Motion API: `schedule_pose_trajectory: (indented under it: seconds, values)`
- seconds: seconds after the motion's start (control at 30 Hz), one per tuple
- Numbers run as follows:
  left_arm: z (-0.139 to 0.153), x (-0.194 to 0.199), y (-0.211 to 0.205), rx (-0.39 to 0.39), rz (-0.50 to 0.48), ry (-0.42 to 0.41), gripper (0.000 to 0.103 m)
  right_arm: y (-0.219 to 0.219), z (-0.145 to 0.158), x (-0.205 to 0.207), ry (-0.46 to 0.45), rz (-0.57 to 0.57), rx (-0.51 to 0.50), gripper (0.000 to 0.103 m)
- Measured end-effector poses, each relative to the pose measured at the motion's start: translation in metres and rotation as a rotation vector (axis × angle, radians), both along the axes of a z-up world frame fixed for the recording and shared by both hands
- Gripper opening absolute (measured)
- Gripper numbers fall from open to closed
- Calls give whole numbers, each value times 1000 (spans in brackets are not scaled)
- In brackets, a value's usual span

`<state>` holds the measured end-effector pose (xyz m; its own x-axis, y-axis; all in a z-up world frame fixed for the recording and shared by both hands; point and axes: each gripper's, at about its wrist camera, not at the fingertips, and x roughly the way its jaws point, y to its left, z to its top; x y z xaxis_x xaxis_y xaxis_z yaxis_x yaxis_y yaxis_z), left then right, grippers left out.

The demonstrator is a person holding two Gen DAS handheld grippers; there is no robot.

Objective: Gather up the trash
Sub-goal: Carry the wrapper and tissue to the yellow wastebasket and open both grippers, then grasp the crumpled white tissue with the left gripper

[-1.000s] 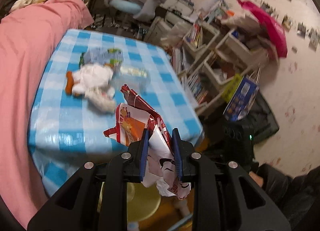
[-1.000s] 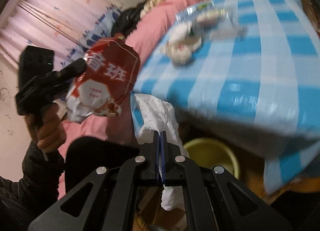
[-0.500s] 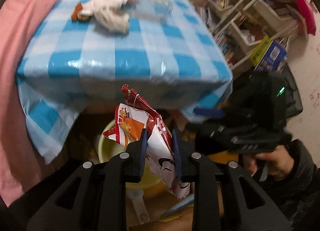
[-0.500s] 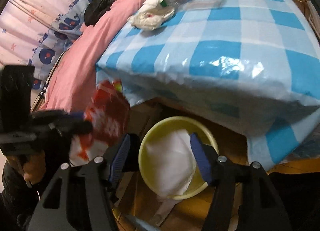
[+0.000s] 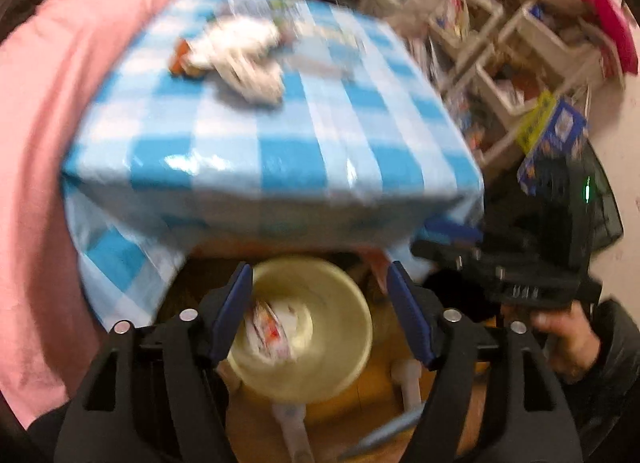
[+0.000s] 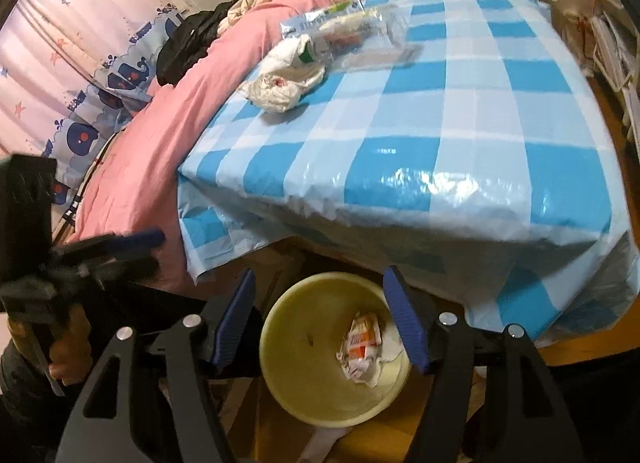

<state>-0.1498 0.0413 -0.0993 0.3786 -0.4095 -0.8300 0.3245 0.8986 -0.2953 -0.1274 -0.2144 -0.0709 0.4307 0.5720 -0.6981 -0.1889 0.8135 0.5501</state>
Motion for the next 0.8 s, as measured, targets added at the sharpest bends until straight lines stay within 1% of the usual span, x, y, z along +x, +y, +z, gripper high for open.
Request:
schedule_pose_trajectory:
  seconds: [0.03, 0.07, 0.1, 0.17, 0.23, 0.3, 0.4, 0.5, 0.57, 0.67, 0.8]
  values:
    - [6, 1, 5, -10, 36, -39, 73, 1, 2, -1, -17, -2, -12, 64]
    - [10, 2, 9, -16, 68, -64, 76, 3, 3, 0, -26, -3, -19, 65]
    - [13, 4, 15, -20, 103, -85, 77, 5, 5, 0, -39, -4, -30, 66]
    - [19, 11, 25, -39, 161, -114, 78, 6, 8, 1, -61, -5, -51, 67]
    - [25, 20, 32, -42, 206, -144, 78, 10, 12, 3, -88, -3, -71, 68]
    - [30, 30, 36, -34, 233, -177, 78, 12, 17, 5, -118, -1, -89, 71]
    - [39, 52, 36, -50, 265, -225, 81, 18, 25, 12, -159, 0, -102, 72]
    - [45, 87, 32, -43, 300, -271, 82, 21, 26, 16, -177, 1, -106, 73]
    - [46, 107, 25, -36, 302, -281, 82, 25, 24, 19, -174, 4, -108, 73]
    - [42, 139, 11, 6, 287, -289, 82, 29, 18, 23, -170, 13, -130, 73]
    - [25, 179, -13, 106, 235, -258, 82, 29, 15, 28, -169, 8, -144, 73]
